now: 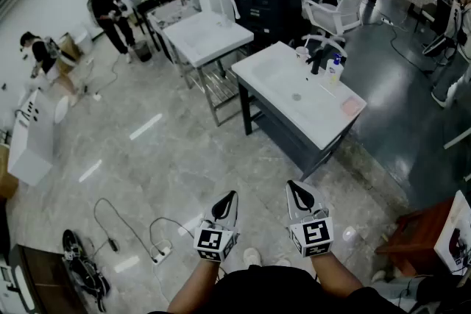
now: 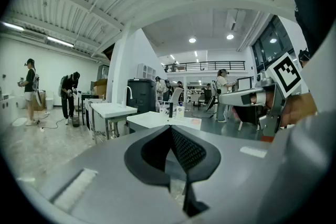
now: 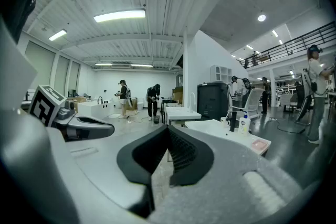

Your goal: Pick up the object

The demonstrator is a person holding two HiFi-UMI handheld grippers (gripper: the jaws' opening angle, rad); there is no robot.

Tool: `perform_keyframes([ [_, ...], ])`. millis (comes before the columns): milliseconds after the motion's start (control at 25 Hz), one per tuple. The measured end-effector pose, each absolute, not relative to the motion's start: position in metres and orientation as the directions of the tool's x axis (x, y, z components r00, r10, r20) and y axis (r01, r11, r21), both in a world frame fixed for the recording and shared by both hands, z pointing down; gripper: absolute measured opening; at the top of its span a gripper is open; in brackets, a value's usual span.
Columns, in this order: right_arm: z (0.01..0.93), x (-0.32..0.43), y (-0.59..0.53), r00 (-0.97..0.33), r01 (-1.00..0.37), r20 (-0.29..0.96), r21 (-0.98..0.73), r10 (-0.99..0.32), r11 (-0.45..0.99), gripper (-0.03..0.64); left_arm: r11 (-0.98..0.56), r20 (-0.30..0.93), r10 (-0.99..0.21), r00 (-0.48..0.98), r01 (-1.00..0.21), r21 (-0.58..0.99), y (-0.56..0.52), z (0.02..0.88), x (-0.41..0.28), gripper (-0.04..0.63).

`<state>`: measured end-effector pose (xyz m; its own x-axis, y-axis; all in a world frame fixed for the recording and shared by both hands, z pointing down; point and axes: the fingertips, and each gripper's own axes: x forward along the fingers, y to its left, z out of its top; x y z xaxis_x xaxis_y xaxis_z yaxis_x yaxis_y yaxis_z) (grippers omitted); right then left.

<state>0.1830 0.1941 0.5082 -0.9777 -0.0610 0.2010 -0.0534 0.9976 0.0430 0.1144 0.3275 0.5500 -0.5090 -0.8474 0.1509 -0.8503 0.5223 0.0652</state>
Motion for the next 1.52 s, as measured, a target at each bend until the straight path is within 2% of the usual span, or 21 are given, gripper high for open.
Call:
perform_keyframes([
  [360, 0.507, 0.188, 0.186, -0.978, -0.033, 0.203, 0.085, -0.050, 0.996, 0.002, 0.532, 0.149, -0.841, -0.520, -0.845, 0.054, 0.325, 0.548, 0.122, 0.018],
  [640, 0.505, 0.179, 0.195, -0.987, -0.003, 0.161, 0.024, -0.007, 1.000, 0.003, 0.526, 0.150, -0.845, -0.514, -0.848, 0.060, 0.328, 0.550, 0.119, 0.018],
  [1160, 0.513, 0.140, 0.201, -0.981, -0.070, 0.182, -0.001, -0.068, 0.998, 0.003, 0.503, 0.143, -0.858, -0.493, -0.863, 0.041, 0.350, 0.551, 0.075, 0.019],
  [1520, 0.526, 0.100, 0.186, -0.976, -0.067, 0.207, -0.021, -0.062, 0.997, 0.003, 0.506, 0.168, -0.855, -0.490, -0.860, 0.066, 0.340, 0.571, 0.040, 0.018],
])
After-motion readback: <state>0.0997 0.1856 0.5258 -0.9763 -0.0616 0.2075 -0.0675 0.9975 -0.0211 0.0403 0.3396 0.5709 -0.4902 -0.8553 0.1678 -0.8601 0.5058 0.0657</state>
